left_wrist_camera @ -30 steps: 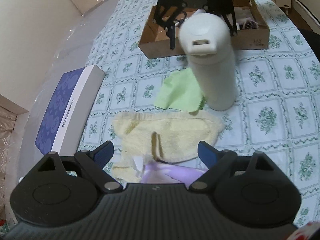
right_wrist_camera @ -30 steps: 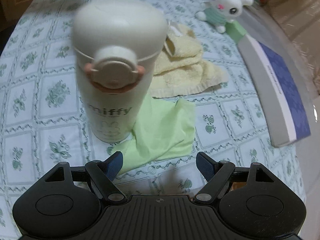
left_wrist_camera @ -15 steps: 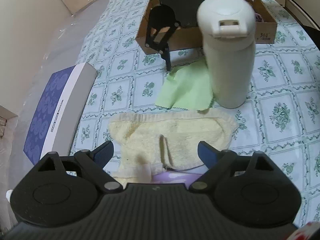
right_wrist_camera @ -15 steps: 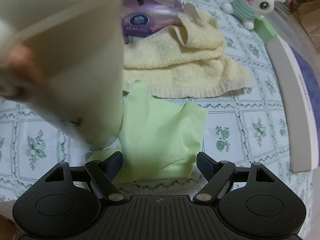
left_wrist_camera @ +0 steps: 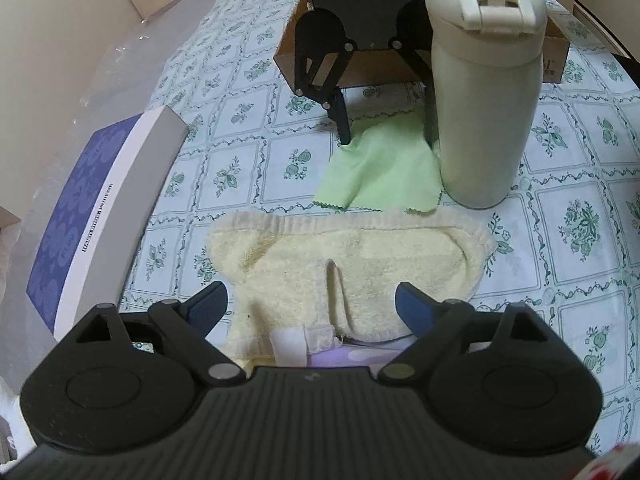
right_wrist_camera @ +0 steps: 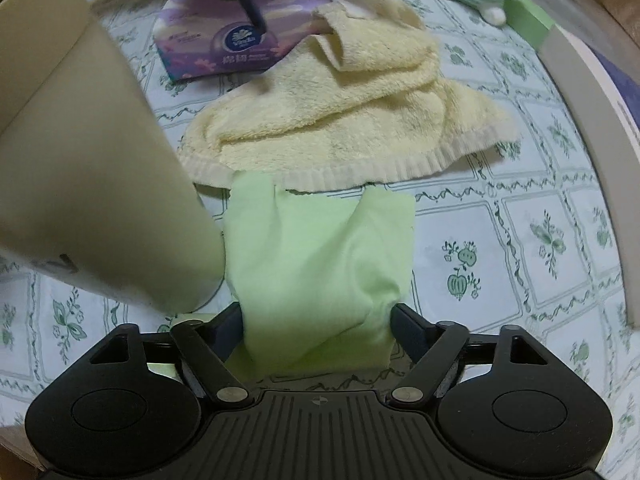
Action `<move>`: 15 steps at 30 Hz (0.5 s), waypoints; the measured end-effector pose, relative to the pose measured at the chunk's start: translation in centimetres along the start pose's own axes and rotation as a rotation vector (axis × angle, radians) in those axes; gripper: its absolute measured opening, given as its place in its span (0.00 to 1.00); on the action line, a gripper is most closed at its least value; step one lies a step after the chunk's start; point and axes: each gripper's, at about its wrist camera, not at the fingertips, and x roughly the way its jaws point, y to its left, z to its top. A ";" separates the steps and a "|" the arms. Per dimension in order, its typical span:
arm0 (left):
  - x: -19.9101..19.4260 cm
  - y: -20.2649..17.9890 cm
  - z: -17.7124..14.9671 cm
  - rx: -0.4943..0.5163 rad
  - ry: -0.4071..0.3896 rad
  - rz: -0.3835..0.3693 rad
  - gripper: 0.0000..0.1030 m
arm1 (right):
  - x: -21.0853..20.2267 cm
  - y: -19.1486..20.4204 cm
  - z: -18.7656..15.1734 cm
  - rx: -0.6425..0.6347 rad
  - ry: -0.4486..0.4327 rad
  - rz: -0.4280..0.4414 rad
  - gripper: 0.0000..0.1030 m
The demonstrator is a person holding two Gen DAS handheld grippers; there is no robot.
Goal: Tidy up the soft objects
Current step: 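Grasp the light green cloth with the right gripper while the left gripper grasps the yellow towel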
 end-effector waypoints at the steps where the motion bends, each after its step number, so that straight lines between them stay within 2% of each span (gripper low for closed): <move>1: 0.1 0.0 0.0 -0.001 0.000 -0.001 0.87 | 0.0 -0.1 0.0 0.015 -0.003 0.006 0.62; 2: 0.1 0.1 0.0 -0.005 0.000 -0.004 0.87 | 0.0 -0.2 0.0 0.025 -0.008 0.008 0.57; 4: 0.3 0.2 0.1 -0.011 0.002 -0.009 0.87 | -0.2 -0.3 0.0 0.045 -0.018 0.006 0.40; 6: 0.5 0.3 0.3 -0.013 0.009 -0.016 0.87 | -0.3 -0.3 0.2 0.063 -0.022 -0.005 0.31; 7: 0.6 0.3 0.3 -0.013 0.012 -0.022 0.87 | -0.3 -0.1 0.2 0.066 -0.023 -0.005 0.21; 8: 0.7 0.3 0.4 -0.013 0.015 -0.028 0.87 | -0.4 0.0 0.1 0.071 -0.024 -0.007 0.15; 9: 0.8 0.3 0.6 -0.015 0.021 -0.036 0.87 | -0.5 0.2 0.1 0.074 -0.027 -0.014 0.04; 15: 2.5 0.7 1.4 -0.066 0.092 -0.060 0.87 | -1.5 0.2 -0.5 0.105 -0.038 -0.112 0.03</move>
